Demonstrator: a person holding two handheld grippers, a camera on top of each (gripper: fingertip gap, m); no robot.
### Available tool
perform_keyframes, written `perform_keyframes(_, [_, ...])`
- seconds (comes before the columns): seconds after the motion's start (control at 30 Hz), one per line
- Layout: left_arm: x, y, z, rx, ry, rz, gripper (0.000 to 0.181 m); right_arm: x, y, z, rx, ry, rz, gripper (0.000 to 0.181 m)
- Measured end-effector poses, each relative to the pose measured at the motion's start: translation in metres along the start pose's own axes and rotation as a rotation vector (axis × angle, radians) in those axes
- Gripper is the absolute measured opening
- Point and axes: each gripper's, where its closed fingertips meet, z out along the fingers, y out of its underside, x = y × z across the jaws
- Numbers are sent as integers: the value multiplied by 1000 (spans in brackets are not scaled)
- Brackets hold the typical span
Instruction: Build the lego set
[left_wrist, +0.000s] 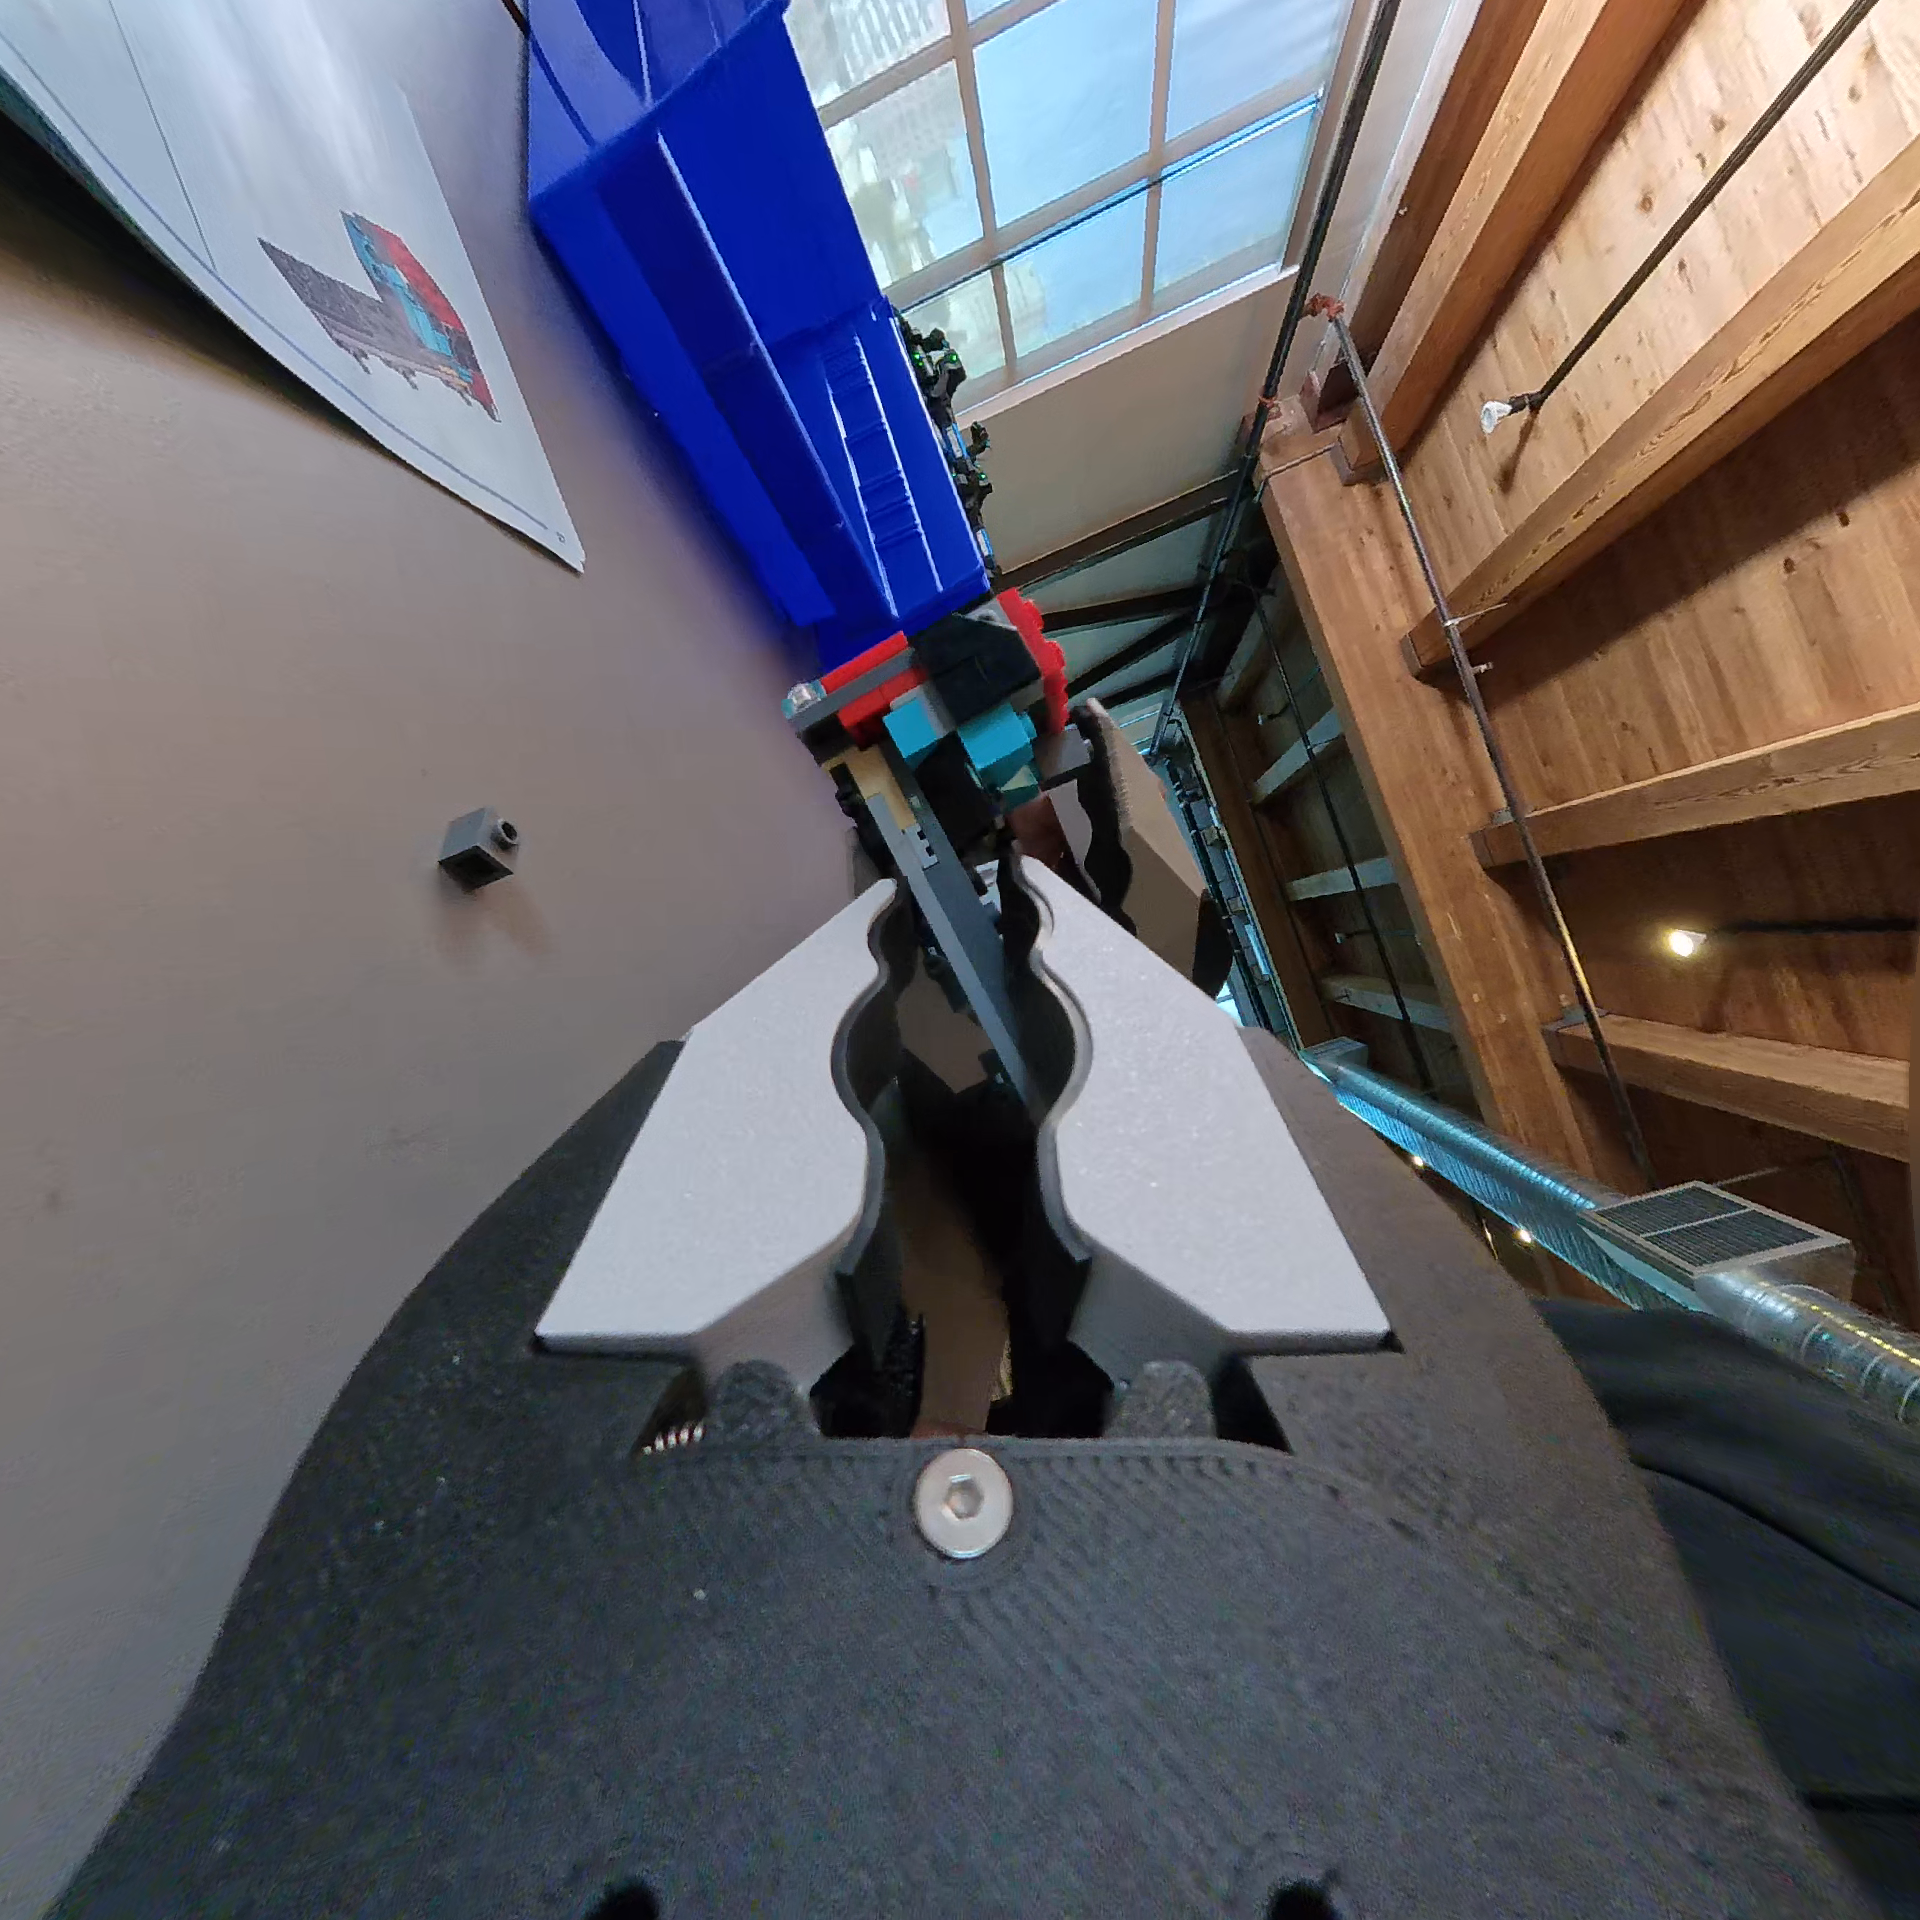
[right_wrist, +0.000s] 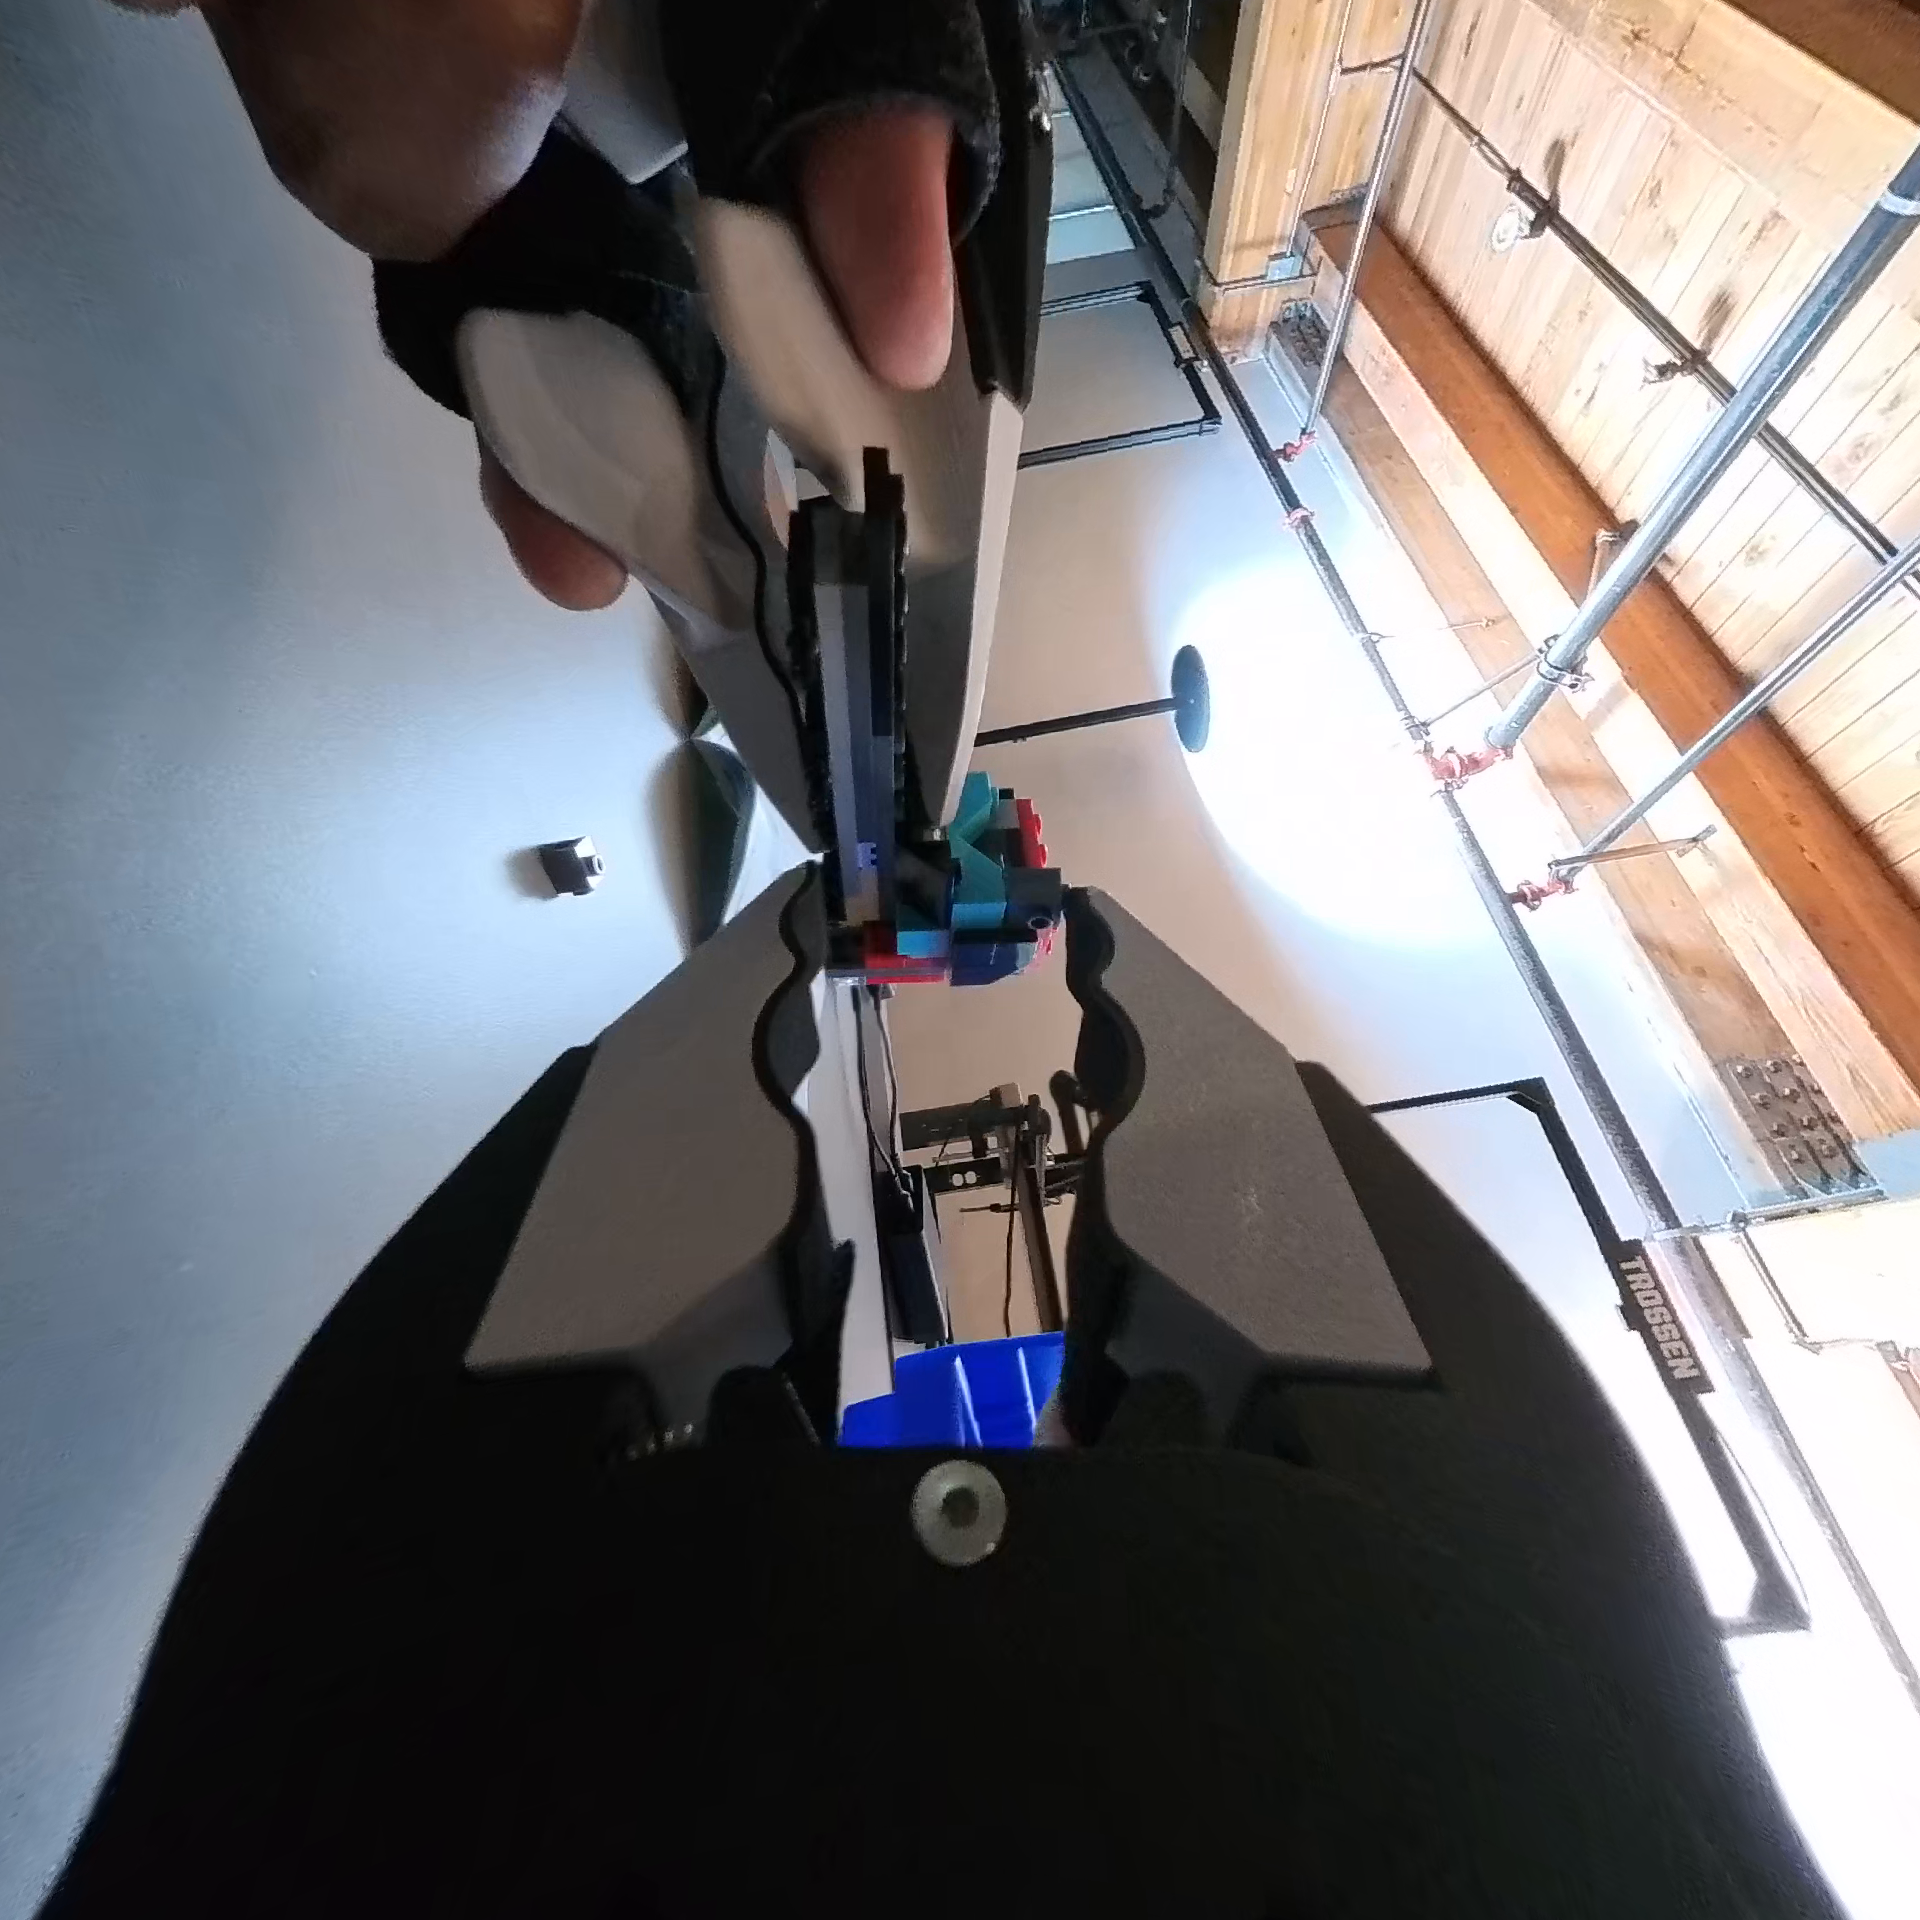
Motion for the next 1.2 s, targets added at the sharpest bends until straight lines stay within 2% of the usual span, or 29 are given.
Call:
perform_keyframes(0.63, [1,-1,0,5,-27,58,17,2,0,1,-2,-25,62,45])
perform_keyframes(0.9, [8,-1,2,8,6,115,18,11,-1,0,1,28,61,45])
perform_keyframes(1.2, [15,1,1,-14,67,101,19,16,-4,-3,10,55,25,45])
